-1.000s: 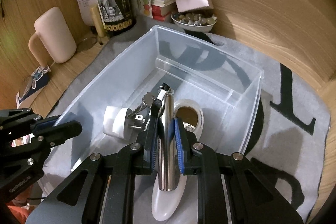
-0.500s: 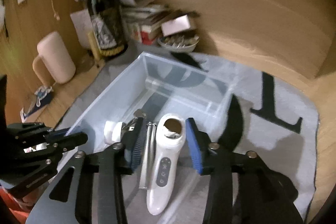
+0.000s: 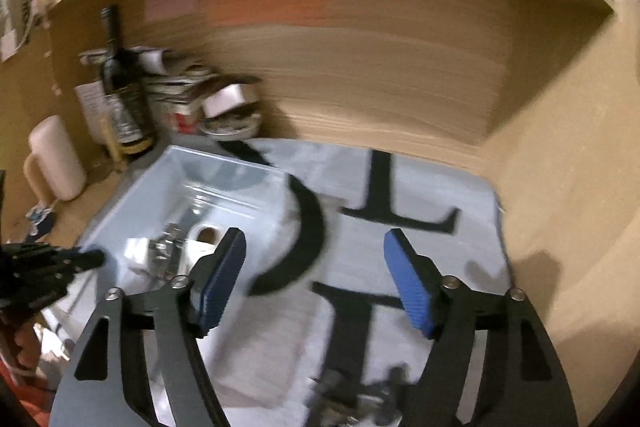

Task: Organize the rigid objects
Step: 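Move the right gripper to the black round plug on the rug, then grasp the black round plug with the right gripper and lift it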

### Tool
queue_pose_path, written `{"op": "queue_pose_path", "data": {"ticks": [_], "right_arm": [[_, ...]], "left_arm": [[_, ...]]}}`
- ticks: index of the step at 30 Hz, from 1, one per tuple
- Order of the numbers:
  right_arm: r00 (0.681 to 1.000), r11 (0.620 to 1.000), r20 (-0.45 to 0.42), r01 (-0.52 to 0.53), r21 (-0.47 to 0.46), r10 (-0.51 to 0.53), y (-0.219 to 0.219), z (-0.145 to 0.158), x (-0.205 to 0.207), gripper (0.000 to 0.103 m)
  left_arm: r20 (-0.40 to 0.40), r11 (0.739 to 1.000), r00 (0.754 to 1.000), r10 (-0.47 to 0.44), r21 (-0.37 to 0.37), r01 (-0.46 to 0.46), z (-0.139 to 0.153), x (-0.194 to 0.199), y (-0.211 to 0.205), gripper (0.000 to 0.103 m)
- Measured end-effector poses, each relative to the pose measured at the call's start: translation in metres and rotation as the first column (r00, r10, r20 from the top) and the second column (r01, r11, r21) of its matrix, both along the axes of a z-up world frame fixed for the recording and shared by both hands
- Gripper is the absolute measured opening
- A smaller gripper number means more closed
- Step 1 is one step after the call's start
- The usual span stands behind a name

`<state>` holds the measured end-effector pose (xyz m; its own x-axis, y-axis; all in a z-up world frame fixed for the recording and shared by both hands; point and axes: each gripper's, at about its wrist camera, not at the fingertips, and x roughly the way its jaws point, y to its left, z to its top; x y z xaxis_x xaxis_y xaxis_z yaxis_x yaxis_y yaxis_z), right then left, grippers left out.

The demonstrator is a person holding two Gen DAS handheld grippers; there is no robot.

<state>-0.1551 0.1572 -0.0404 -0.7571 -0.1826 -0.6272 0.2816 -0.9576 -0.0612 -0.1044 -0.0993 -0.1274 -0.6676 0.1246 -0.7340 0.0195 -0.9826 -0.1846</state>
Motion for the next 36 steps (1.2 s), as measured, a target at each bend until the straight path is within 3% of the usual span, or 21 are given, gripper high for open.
{"op": "queue_pose_path", "data": {"ticks": [9, 17, 18, 21, 23, 24, 25, 36], "right_arm": [[0.981, 0.989, 0.122, 0.149, 0.023, -0.151, 0.049, -0.042, 0.005, 0.069], [0.944, 0.98, 0.267, 0.2, 0.009, -0.195, 0.071, -0.089, 0.005, 0.069], [0.939, 0.978, 0.277, 0.207, 0.011, -0.202, 0.072, -0.094, 0.005, 0.067], [0.923, 0.976, 0.325, 0.216, 0.002, -0.205, 0.078, -0.109, 0.005, 0.05], [0.927, 0.975, 0.309, 0.221, 0.0, -0.21, 0.079, -0.11, 0.006, 0.044], [0.93, 0.977, 0.306, 0.214, 0.002, -0.205, 0.078, -0.11, 0.007, 0.031], [0.932, 0.98, 0.307, 0.201, 0.001, -0.192, 0.076, -0.109, 0.008, 0.027], [0.961, 0.986, 0.227, 0.164, -0.009, -0.158, 0.061, -0.087, 0.004, 0.027]], "left_arm": [[0.0, 1.0, 1.0, -0.001, -0.003, 0.001, 0.0, -0.001, 0.0, 0.008], [0.001, 1.0, 1.0, -0.002, -0.003, 0.002, 0.001, -0.001, -0.001, 0.008], [0.001, 1.0, 1.0, -0.002, -0.004, 0.002, 0.001, -0.001, -0.001, 0.008], [0.0, 1.0, 1.0, -0.001, -0.004, 0.001, 0.001, -0.001, -0.001, 0.008], [0.001, 1.0, 1.0, -0.002, -0.006, 0.002, 0.001, -0.001, 0.0, 0.008], [0.001, 1.0, 1.0, -0.003, -0.006, 0.003, 0.001, -0.001, -0.001, 0.008], [0.002, 1.0, 1.0, -0.004, -0.008, 0.004, 0.001, -0.001, -0.001, 0.008], [0.001, 1.0, 1.0, -0.003, -0.005, 0.003, 0.002, -0.001, -0.003, 0.008]]}}
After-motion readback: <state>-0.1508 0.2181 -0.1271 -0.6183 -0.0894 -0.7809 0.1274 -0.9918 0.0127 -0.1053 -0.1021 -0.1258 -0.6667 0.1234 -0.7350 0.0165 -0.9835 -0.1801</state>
